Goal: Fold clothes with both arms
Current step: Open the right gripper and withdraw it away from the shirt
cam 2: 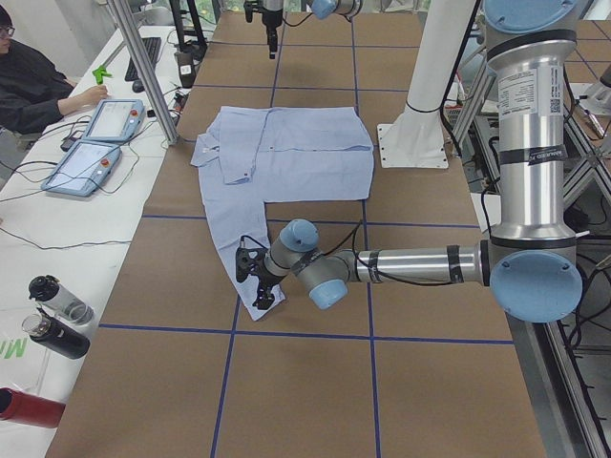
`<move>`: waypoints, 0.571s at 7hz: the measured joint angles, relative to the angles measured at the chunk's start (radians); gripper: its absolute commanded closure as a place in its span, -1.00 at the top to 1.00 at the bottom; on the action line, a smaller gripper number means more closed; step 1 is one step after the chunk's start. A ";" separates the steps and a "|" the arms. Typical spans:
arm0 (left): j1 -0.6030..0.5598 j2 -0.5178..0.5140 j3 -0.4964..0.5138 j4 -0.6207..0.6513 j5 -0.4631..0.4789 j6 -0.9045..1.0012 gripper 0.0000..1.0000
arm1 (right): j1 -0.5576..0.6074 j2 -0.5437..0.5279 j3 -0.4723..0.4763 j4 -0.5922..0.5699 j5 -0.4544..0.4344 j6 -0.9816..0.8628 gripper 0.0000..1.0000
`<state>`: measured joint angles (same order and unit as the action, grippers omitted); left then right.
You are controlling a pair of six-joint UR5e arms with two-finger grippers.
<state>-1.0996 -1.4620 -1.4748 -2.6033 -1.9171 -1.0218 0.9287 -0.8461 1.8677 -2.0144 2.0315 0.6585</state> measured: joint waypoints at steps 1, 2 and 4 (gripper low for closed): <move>0.025 0.001 0.059 -0.078 0.026 -0.034 0.61 | 0.043 -0.079 0.057 -0.001 0.048 -0.006 1.00; 0.036 0.001 0.112 -0.147 0.036 -0.055 0.44 | 0.069 -0.146 0.105 -0.002 0.079 -0.006 1.00; 0.049 0.002 0.149 -0.195 0.040 -0.070 0.37 | 0.087 -0.206 0.138 -0.015 0.099 0.001 1.00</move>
<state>-1.0503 -1.4604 -1.3258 -2.7981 -1.8766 -1.0917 1.0160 -1.0522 2.0057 -2.0292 2.1307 0.6598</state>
